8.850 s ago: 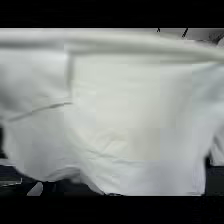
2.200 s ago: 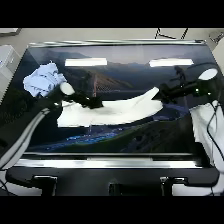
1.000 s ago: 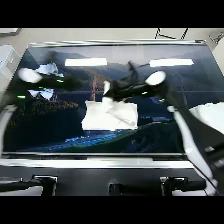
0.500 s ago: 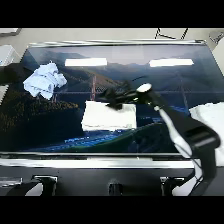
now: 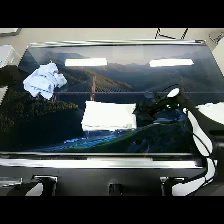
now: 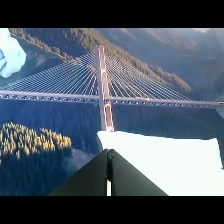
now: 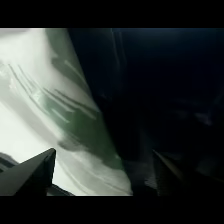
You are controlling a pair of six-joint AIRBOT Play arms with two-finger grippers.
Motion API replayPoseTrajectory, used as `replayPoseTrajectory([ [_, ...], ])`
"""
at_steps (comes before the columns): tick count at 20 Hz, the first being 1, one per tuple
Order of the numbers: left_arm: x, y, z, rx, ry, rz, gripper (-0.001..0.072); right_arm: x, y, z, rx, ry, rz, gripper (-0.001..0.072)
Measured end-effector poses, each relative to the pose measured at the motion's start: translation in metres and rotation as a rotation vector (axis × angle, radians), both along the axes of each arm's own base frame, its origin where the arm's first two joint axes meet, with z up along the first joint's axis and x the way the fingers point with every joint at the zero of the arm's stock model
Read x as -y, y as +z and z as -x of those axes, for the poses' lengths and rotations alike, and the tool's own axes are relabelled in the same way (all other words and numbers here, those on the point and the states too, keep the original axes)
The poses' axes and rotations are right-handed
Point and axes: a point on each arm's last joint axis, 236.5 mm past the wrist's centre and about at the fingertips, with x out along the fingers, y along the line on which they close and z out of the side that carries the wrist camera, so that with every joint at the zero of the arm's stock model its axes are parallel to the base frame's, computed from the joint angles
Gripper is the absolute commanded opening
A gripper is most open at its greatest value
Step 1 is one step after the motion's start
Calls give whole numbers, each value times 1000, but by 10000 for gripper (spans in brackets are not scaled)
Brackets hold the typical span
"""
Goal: Fold the clothes and pants, and hang the long-sleeved shirts on hangers.
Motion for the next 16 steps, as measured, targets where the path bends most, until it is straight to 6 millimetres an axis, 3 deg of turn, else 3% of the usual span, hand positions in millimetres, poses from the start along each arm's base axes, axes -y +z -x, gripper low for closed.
replayPoseTrajectory([
  [2, 0, 0, 0, 0, 0, 0, 21, -18, -9, 4, -9, 11, -59, 153],
  [3, 0, 0, 0, -1, 0, 1, 21, -24, -13, 5, 3, 24, -76, 40],
  [6, 0, 0, 1, -1, -1, 1, 21, -36, 7, -11, 76, 30, -171, 40],
  [9, 0, 0, 0, -2, -1, 2, 22, -13, 60, -45, 216, 18, -211, 40],
  [11, 0, -1, 0, -2, 0, 2, 22, 27, 106, -69, 321, -28, -182, 40],
  [13, 0, 0, 0, 0, 0, 2, 22, 81, 148, -86, 404, -109, -112, 40],
  [16, 0, 0, -1, 0, 1, 2, 22, 170, 207, -89, 496, -271, -7, 40],
])
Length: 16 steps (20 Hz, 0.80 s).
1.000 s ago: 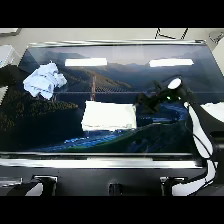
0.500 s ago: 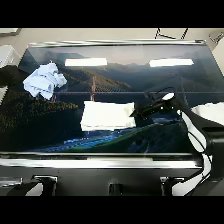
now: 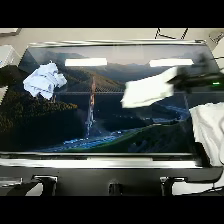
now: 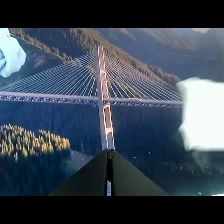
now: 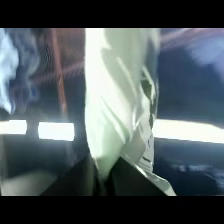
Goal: Fold the clothes and pants, and hang the long-sleeved shirts on hangers.
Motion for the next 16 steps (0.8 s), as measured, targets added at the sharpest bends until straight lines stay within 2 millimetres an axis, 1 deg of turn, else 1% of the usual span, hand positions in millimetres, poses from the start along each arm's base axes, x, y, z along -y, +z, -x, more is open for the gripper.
replayPoseTrajectory([
  [2, 0, 0, 0, 1, 0, -1, 22, 56, 33, 10, 37, -130, 34, 40],
  [3, 0, 0, 0, 1, -1, 0, 22, 84, 46, 19, 46, -197, 55, 40],
  [4, 0, 0, 0, 1, -1, -1, 22, 112, 57, 31, 45, -265, 73, 40],
  [6, 0, 0, 0, 4, -6, -7, 22, 159, 74, 58, 41, -396, 102, 40],
  [8, 0, 0, 0, 6, -10, -12, 22, 199, 85, 90, 19, -519, 119, 40],
  [10, 0, 0, 0, 8, -14, -17, 22, 229, 95, 120, 2, -632, 130, 39],
  [12, 0, 0, 0, 10, -17, -21, 22, 253, 99, 149, -30, -735, 151, 39],
  [14, 0, 0, 0, 12, -20, -24, 22, 267, 92, 177, -103, -800, 193, 39],
  [16, 0, 0, 0, 12, -21, -25, 22, 274, 72, 205, -213, -844, 230, 39],
])
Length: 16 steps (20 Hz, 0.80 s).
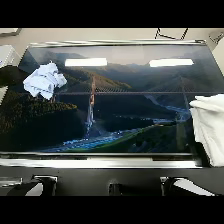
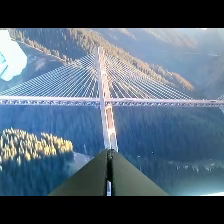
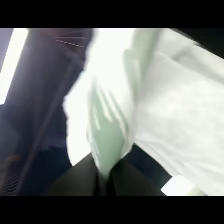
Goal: Fold the clothes and pants, and hang the long-sleeved shirts on hangers.
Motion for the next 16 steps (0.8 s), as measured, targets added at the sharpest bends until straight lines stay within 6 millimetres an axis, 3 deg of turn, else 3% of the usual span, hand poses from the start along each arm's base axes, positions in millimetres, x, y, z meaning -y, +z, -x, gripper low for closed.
replayPoseTrajectory([
  [6, 0, 0, 0, 0, -2, -2, 22, -12, -92, 95, -383, -128, -64, 45],
  [7, 0, 0, 0, 1, -2, -2, 22, -15, -109, 108, -433, -140, -71, 119],
  [9, 0, 0, 0, 0, -2, -2, 22, -20, -135, 126, -505, -152, -80, 697],
  [10, 0, 0, 0, 0, -2, -1, 22, -21, -144, 132, -524, -156, -78, 700],
  [13, 3, 4, -2, 16, -3, 16, 21, -11, -148, 130, -507, -168, -28, 701],
  [15, 9, 26, -11, 92, 2, 59, 20, 8, -123, 98, -370, -163, 65, 698],
  [16, 11, 41, -18, 149, 10, 76, 18, 19, -100, 70, -265, -148, 135, 697],
])
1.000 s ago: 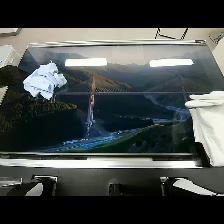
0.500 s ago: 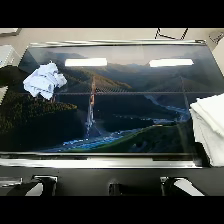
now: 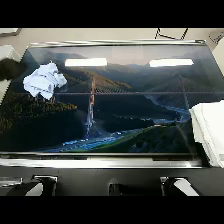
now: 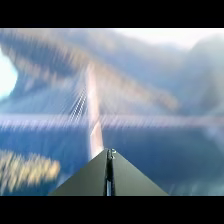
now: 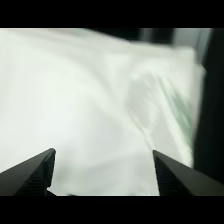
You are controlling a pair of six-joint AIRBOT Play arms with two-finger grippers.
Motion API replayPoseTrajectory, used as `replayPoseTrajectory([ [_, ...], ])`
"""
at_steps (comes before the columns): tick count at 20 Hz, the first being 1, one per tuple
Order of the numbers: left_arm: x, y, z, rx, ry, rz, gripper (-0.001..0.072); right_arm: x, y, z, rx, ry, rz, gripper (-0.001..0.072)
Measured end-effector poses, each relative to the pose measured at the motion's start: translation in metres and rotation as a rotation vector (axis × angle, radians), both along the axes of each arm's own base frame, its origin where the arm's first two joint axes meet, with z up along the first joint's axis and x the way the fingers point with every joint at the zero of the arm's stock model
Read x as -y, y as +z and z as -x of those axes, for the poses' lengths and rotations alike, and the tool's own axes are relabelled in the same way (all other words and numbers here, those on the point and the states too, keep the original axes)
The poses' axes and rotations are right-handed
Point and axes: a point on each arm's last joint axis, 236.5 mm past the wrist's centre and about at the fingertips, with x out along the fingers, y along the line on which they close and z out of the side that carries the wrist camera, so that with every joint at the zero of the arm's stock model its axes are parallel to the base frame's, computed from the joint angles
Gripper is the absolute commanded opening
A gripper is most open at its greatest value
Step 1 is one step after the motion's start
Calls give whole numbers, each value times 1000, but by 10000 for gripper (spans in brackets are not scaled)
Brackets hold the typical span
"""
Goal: Fold the clothes and pants, and hang the long-sleeved shirts on hangers.
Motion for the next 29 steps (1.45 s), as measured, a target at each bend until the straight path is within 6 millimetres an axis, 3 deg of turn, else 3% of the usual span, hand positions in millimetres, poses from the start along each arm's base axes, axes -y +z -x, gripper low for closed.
replayPoseTrajectory([
  [2, 1, 25, -18, 103, 27, -11, 18, 7, 57, -63, 181, 104, 169, 697],
  [3, -1, 27, -29, 118, 49, -37, 19, -4, 85, -99, 263, 189, 243, 695],
  [4, -3, 18, -40, 100, 71, -72, 21, -24, 105, -131, 323, 279, 289, 694],
  [5, -6, 0, -51, 54, 90, -118, 73, -53, 117, -163, 367, 379, 313, 691],
  [7, -7, -58, -62, -118, 102, -194, 720, -123, 110, -212, 380, 576, 276, 688],
  [9, -6, -130, -50, -376, 73, -258, 712, -198, 70, -235, 294, 769, 149, 675],
  [11, -3, -184, -23, -584, 15, -306, 712, -259, 23, -234, 154, 923, 12, 674],
  [13, -2, -209, -5, -660, -6, -319, 712, -301, -7, -226, 49, 1028, -73, 676],
  [15, -1, -221, 4, -673, -7, -319, 713, -322, -23, -221, -19, 1091, -91, 676],
  [20, -2, -236, 12, -692, -3, -318, 713, -340, -35, -216, -71, 1141, -106, 676],
  [29, -3, -239, 14, -696, -2, -318, 713, -344, -38, -214, -86, 1153, -110, 676],
])
